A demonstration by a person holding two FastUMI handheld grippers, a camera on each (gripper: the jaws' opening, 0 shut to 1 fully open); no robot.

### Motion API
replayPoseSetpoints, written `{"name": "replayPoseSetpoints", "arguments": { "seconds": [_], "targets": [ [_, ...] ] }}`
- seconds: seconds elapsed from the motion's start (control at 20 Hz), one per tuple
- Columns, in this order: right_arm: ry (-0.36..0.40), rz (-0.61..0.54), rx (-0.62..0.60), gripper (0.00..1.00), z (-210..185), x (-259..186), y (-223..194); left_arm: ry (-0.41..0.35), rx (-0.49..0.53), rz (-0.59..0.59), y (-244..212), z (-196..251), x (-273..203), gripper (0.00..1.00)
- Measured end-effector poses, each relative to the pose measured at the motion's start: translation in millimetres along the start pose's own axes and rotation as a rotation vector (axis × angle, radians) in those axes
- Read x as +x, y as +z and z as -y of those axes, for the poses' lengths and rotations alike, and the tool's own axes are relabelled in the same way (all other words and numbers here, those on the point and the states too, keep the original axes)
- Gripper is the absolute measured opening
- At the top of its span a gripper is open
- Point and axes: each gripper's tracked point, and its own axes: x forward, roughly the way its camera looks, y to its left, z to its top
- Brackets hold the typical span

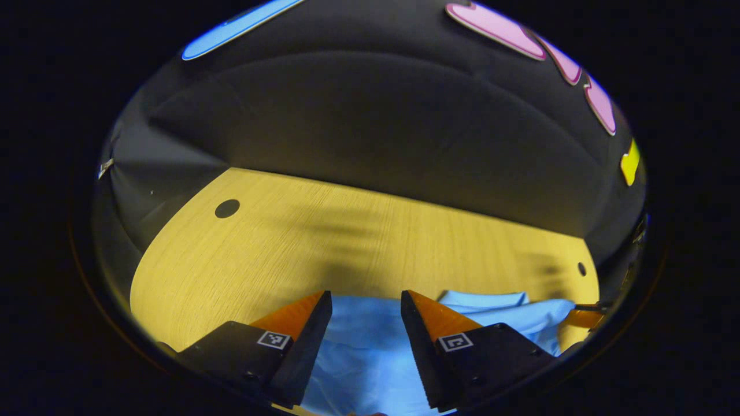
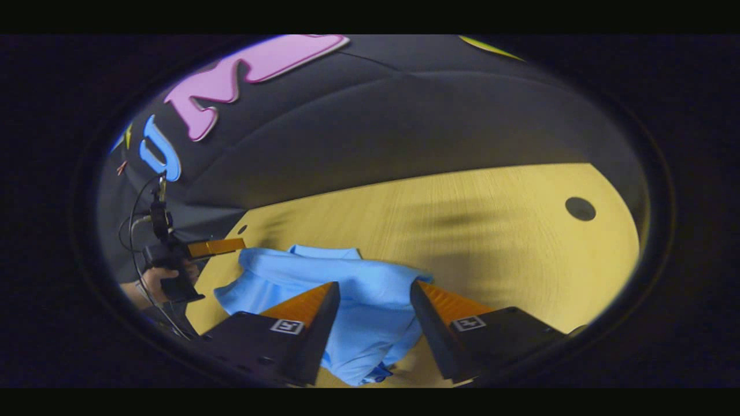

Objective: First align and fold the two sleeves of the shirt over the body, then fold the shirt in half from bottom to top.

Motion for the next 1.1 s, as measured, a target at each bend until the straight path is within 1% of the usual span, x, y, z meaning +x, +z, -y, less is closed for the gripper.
{"name": "replayPoseSetpoints", "arguments": {
  "seconds": [0.05,0.2,0.25,0.35,0.45,0.5,0.55,0.6,0.65,0.7,0.85,0.95,1.1],
  "targets": [
    [-0.018,0.037,-0.051,0.9,-9.0,-11.7,9.7,-0.02,0.024,0.037,9.7,3.1,-19.2,0.78],
    [-0.059,0.175,-0.148,0.9,-46.6,-69.9,40.6,-0.08,0.082,0.175,41.0,16.6,-93.2,0.78],
    [-0.073,0.218,-0.168,0.93,-59.2,-94.4,47.0,-0.103,0.085,0.227,50.1,19.2,-121.3,0.78],
    [-0.117,0.302,-0.198,0.95,-82.8,-143.0,56.1,-0.155,0.061,0.324,64.5,24.2,-184.2,0.78],
    [-0.166,0.382,-0.237,0.96,-105.7,-193.7,61.2,-0.193,0.059,0.403,68.5,22.9,-248.4,0.78],
    [-0.187,0.412,-0.252,0.9,-118.9,-218.9,60.1,-0.188,0.063,0.448,67.5,15.9,-284.0,0.79],
    [-0.199,0.445,-0.258,0.96,-137.0,-241.1,58.0,-0.189,0.065,0.503,67.6,8.4,-318.5,0.81],
    [-0.205,0.48,-0.259,0.96,-151.6,-266.6,54.4,-0.192,0.072,0.54,62.8,4.6,-350.1,0.81],
    [-0.213,0.512,-0.261,0.96,-165.0,-293.5,48.1,-0.185,0.078,0.57,57.5,-2.3,-382.5,0.85],
    [-0.227,0.546,-0.272,0.96,-170.8,-315.6,44.1,-0.184,0.083,0.594,47.7,-7.2,-404.3,0.96],
    [-0.272,0.628,-0.318,0.96,-177.5,-384.7,20.2,-0.173,0.098,0.656,14.5,-23.1,-478.3,0.95],
    [-0.284,0.681,-0.339,0.96,-199.1,-425.8,2.5,-0.162,0.097,0.683,-15.0,-30.4,-516.7,0.96],
    [-0.326,0.723,-0.378,0.96,-219.5,-467.9,-19.3,-0.153,0.084,0.699,-57.5,-33.3,-563.8,0.96]
  ]
}}
